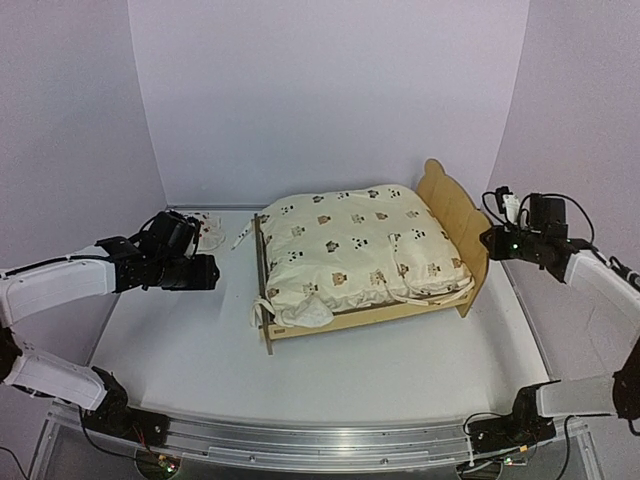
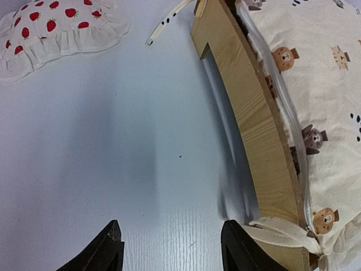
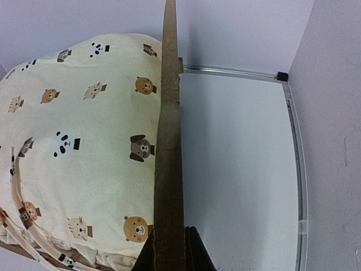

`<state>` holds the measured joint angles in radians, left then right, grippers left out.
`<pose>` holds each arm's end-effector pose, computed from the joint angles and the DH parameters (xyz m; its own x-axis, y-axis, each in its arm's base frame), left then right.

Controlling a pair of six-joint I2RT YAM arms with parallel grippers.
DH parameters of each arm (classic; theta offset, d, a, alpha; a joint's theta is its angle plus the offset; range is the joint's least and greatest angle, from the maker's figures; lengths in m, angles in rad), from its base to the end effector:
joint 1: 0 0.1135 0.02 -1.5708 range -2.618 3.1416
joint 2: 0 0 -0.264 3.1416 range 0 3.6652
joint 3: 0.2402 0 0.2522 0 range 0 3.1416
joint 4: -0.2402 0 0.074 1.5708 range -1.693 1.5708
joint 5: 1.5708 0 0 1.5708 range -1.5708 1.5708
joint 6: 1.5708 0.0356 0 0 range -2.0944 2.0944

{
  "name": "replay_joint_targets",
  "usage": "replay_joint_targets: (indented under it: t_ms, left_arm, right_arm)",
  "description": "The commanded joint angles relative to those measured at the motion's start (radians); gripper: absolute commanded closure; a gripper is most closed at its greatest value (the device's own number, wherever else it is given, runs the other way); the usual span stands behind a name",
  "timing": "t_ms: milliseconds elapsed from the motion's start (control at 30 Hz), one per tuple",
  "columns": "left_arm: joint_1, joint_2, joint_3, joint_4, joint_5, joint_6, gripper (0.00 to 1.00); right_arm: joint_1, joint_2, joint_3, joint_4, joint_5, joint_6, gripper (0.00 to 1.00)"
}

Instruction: Set up the pet bed

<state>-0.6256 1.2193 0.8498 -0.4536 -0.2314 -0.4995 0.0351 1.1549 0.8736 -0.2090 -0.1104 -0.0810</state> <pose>0.2099 -0.1416 0.2492 -0.7342 -0.0447 -0.6774 0.1047 0.9784 -0.1781 0.2615 0.0131 0.2931 -0.4584 -0.0966 -0.8835 -0.1696 0.9853 -0.0197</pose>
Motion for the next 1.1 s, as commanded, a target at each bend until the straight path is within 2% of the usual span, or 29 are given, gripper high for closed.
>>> replay_joint_targets:
  t_ms: [0,67,233,400,700,1000,1067]
  left_arm:
    - [-0.008,0.044,-0.017,0.112,0.04,-0.013,0.41]
    - [-0.009,0.065,-0.018,0.135,0.046,-0.01,0.41]
    - [-0.009,0.111,-0.008,0.175,0.056,0.004,0.42]
    - [-0.009,0.155,0.006,0.213,0.059,0.012,0.42]
    - [-0.009,0.234,0.023,0.257,0.08,0.012,0.43]
    - [-0.01,0.217,-0.007,0.246,0.033,0.009,0.43]
    - [-0.01,0.204,-0.017,0.236,0.013,0.009,0.43]
  right_arm:
    - [-0.012,-0.14,-0.083,-0.188,-0.156,0.34,1.0]
    - [-0.009,-0.182,-0.114,-0.211,-0.2,0.455,1.0]
    - [-0.008,-0.271,-0.13,-0.382,-0.174,0.639,1.0]
    - [0.014,-0.352,-0.194,-0.399,-0.225,0.751,1.0]
    - [0.065,-0.3,-0.164,-0.395,-0.243,0.739,1.0]
    - [0.292,-0.128,0.112,-0.504,0.003,0.633,1.0]
    - [0.311,-0.097,0.141,-0.524,0.049,0.632,1.0]
